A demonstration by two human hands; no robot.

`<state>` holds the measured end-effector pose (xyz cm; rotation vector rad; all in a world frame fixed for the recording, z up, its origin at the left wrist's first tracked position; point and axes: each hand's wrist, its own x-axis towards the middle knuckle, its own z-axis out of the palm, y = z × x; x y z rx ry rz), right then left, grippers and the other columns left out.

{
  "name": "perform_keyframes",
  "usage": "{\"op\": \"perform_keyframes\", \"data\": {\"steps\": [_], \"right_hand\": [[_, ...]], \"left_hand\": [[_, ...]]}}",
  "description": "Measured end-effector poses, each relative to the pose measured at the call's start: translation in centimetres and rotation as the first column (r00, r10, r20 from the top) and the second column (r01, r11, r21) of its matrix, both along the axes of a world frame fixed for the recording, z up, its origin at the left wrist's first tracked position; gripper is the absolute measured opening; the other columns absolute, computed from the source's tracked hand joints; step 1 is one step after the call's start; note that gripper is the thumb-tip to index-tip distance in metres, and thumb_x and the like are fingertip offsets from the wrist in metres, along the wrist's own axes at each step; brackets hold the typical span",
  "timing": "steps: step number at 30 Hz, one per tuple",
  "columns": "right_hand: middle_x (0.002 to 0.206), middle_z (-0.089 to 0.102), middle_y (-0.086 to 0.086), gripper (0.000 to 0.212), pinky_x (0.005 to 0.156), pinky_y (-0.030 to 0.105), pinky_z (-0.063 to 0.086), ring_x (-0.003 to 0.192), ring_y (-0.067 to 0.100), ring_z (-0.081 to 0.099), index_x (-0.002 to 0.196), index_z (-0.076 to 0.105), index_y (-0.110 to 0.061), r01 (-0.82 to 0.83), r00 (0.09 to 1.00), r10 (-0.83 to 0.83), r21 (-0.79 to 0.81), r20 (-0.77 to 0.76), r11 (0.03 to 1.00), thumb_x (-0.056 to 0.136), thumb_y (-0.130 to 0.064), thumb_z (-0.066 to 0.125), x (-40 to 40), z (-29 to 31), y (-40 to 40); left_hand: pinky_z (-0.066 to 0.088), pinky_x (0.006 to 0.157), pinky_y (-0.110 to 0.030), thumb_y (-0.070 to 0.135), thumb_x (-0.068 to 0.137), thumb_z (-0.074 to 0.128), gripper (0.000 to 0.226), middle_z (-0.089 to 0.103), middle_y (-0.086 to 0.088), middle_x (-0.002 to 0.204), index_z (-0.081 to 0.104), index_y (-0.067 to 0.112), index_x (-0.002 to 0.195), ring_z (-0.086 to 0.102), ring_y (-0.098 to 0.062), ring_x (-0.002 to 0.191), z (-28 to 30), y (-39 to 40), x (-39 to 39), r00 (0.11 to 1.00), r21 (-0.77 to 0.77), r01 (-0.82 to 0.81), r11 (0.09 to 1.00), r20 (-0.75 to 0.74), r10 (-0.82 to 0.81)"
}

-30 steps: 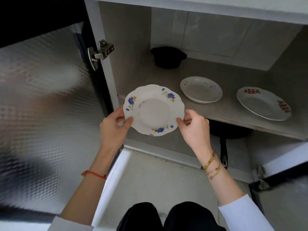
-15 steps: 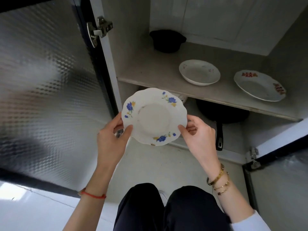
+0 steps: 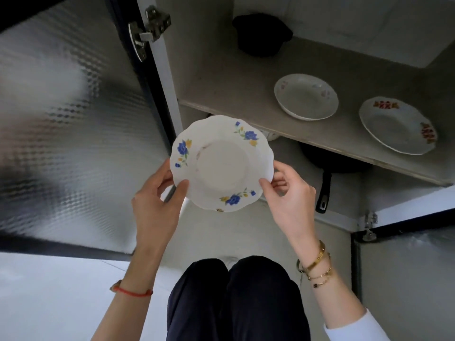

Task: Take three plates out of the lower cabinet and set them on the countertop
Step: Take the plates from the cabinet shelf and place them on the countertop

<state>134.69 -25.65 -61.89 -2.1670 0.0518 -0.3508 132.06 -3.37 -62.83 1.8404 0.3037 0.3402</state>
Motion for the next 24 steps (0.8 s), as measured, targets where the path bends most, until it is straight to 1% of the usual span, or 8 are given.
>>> {"op": "perform_keyframes", "data": {"steps": [3, 6, 9, 12, 17, 20, 24], "right_hand": [[0.075, 0.062, -0.025, 0.036, 0.07, -0.002, 0.043, 0.076, -0.008, 0.062, 0.115, 0.065, -0.021, -0.001, 1.0, 0.001, 0.001, -0.026, 1.0, 0.081, -0.013, 0.073, -1.1, 3.6, 0.4], [0.077, 0.063, -0.026, 0.038, 0.07, 0.0, 0.044, 0.076, -0.005, 0.062, 0.117, 0.063, -0.026, -0.004, 0.997, 0.005, 0.02, -0.083, 1.0, 0.082, -0.015, 0.072, -2.5, 7.8, 0.7], [0.078, 0.063, -0.024, 0.039, 0.071, 0.001, 0.045, 0.076, -0.003, 0.062, 0.12, 0.062, -0.024, -0.027, 0.991, 0.032, 0.04, -0.133, 0.999, 0.083, -0.014, 0.071, -4.2, 12.7, 0.9], [0.08, 0.063, -0.025, 0.04, 0.071, -0.001, 0.043, 0.078, -0.005, 0.062, 0.122, 0.062, -0.02, -0.028, 0.99, 0.033, 0.037, -0.136, 0.999, 0.084, -0.014, 0.071, -5.9, 18.3, 0.9], [0.081, 0.062, -0.023, 0.04, 0.071, -0.002, 0.042, 0.079, -0.007, 0.061, 0.124, 0.061, -0.018, -0.003, 0.989, 0.008, 0.033, -0.146, 0.999, 0.085, -0.016, 0.071, -7.9, 27.7, 0.7], [0.081, 0.06, -0.025, 0.039, 0.071, -0.002, 0.043, 0.078, -0.009, 0.061, 0.123, 0.062, -0.016, 0.004, 0.992, 0.001, 0.038, -0.127, 0.999, 0.085, -0.016, 0.071, -8.3, 32.9, 0.4], [0.081, 0.063, -0.02, 0.037, 0.071, 0.003, 0.047, 0.079, -0.004, 0.062, 0.122, 0.063, -0.017, 0.021, 0.994, -0.016, 0.045, -0.107, 0.999, 0.085, -0.016, 0.07, -8.0, 38.7, -0.2]], "left_hand": [[0.049, 0.08, -0.005, 0.004, 0.085, 0.069, 0.053, 0.071, 0.009, 0.112, 0.059, 0.024, 0.132, 0.067, -0.003, 0.1, 4.1, -0.2, -1.6, 0.998, -0.076, -0.044, 0.996, -0.04, 0.041], [0.048, 0.079, -0.003, 0.003, 0.085, 0.067, 0.052, 0.071, 0.02, 0.106, 0.06, 0.029, 0.13, 0.066, 0.002, 0.101, 8.9, -0.3, -3.2, 0.995, -0.127, -0.07, 0.989, -0.073, 0.061], [0.05, 0.081, -0.006, 0.001, 0.087, 0.065, 0.05, 0.069, 0.024, 0.107, 0.06, 0.027, 0.13, 0.066, 0.002, 0.101, 14.1, -0.3, -5.0, 0.996, -0.117, -0.068, 0.991, -0.07, 0.06], [0.049, 0.086, -0.008, 0.003, 0.087, 0.067, 0.052, 0.067, 0.016, 0.12, 0.056, 0.018, 0.136, 0.065, -0.004, 0.107, 19.4, -0.1, -6.4, 0.995, -0.115, -0.066, 0.991, -0.08, 0.057], [0.05, 0.096, -0.017, 0.005, 0.087, 0.068, 0.053, 0.064, 0.01, 0.128, 0.055, 0.015, 0.137, 0.063, -0.01, 0.114, 28.9, -0.1, -7.7, 0.997, -0.086, -0.034, 0.996, -0.065, 0.029], [0.05, 0.098, -0.022, 0.005, 0.087, 0.068, 0.052, 0.064, 0.01, 0.127, 0.054, 0.013, 0.137, 0.063, -0.012, 0.114, 34.3, -0.2, -7.8, 0.999, -0.072, -0.013, 0.997, -0.052, 0.009], [0.051, 0.098, -0.028, 0.007, 0.087, 0.069, 0.053, 0.066, 0.007, 0.125, 0.054, 0.015, 0.137, 0.064, -0.011, 0.111, 40.1, -0.6, -7.0, 0.998, -0.081, 0.003, 0.997, -0.054, -0.008]]}}
